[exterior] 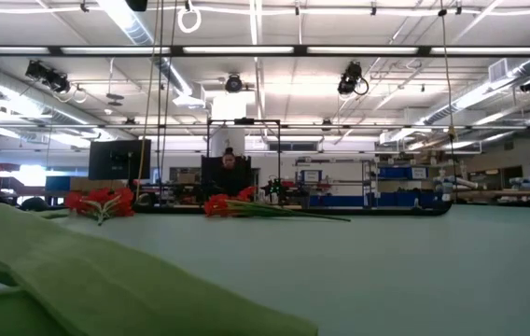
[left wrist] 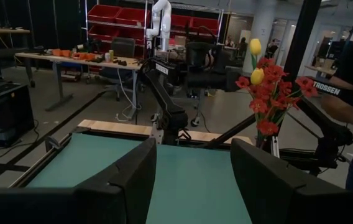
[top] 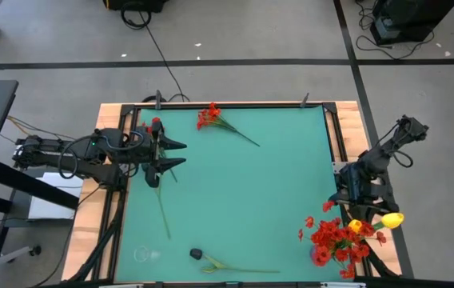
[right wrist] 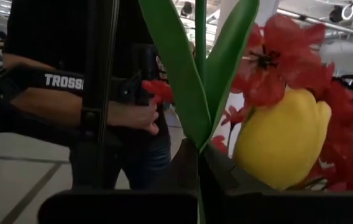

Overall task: Sort flowers into vase by color
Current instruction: Put the yellow tulip into the violet vase

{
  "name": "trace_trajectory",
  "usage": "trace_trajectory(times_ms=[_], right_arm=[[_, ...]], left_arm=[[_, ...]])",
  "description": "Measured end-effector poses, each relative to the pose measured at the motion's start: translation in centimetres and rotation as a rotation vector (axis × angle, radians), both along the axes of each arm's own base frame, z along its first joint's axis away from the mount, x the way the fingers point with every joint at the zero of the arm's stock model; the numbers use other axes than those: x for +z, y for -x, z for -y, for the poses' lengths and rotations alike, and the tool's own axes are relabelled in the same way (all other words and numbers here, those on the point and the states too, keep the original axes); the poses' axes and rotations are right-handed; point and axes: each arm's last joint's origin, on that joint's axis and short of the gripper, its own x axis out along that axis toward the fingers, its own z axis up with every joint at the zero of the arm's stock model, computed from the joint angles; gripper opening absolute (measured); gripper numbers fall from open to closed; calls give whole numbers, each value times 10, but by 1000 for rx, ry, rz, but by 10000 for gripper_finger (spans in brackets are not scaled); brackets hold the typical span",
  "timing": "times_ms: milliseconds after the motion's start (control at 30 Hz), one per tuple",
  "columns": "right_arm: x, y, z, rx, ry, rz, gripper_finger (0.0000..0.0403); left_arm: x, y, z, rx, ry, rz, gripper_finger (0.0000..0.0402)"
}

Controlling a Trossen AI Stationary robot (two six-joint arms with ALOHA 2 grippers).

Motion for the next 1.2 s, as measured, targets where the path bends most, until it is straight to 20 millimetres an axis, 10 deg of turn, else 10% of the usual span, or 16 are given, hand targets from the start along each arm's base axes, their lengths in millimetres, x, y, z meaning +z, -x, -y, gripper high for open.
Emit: trace_trajectory(times_ms=[967,1200], right_arm=[[-38,-10,-33,-9,265,-152,12],[-39,-10,-33,-31,249,-271,77]], left_arm=[[0,0,0,0,0,0,212],[0,0,0,0,0,0,212]])
